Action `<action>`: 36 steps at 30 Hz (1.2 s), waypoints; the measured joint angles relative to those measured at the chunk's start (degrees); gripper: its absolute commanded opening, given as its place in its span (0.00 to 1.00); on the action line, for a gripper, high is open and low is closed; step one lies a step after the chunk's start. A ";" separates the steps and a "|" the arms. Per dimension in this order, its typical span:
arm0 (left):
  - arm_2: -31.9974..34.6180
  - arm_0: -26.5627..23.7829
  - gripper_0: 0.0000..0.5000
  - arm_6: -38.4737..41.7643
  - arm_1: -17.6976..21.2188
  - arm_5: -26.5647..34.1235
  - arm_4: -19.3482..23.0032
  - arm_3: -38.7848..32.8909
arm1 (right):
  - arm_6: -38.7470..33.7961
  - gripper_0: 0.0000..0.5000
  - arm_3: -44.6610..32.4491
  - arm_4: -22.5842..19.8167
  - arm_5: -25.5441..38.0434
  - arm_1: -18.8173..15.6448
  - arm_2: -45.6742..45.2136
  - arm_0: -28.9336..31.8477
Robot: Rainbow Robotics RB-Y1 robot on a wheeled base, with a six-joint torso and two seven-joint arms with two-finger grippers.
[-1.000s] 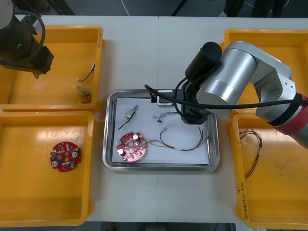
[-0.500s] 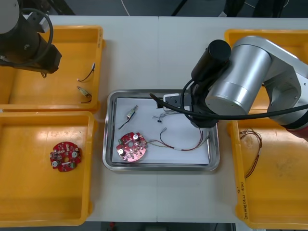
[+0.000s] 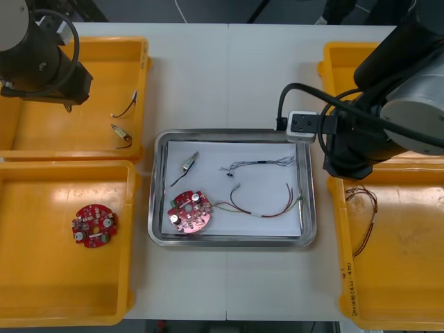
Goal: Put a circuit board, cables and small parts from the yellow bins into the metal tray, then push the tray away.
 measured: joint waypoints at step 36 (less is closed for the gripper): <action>-25.53 -6.70 0.00 19.68 -13.59 -6.00 3.71 -6.42 | -27.33 1.00 -4.75 -8.26 0.03 -5.67 -37.48 23.09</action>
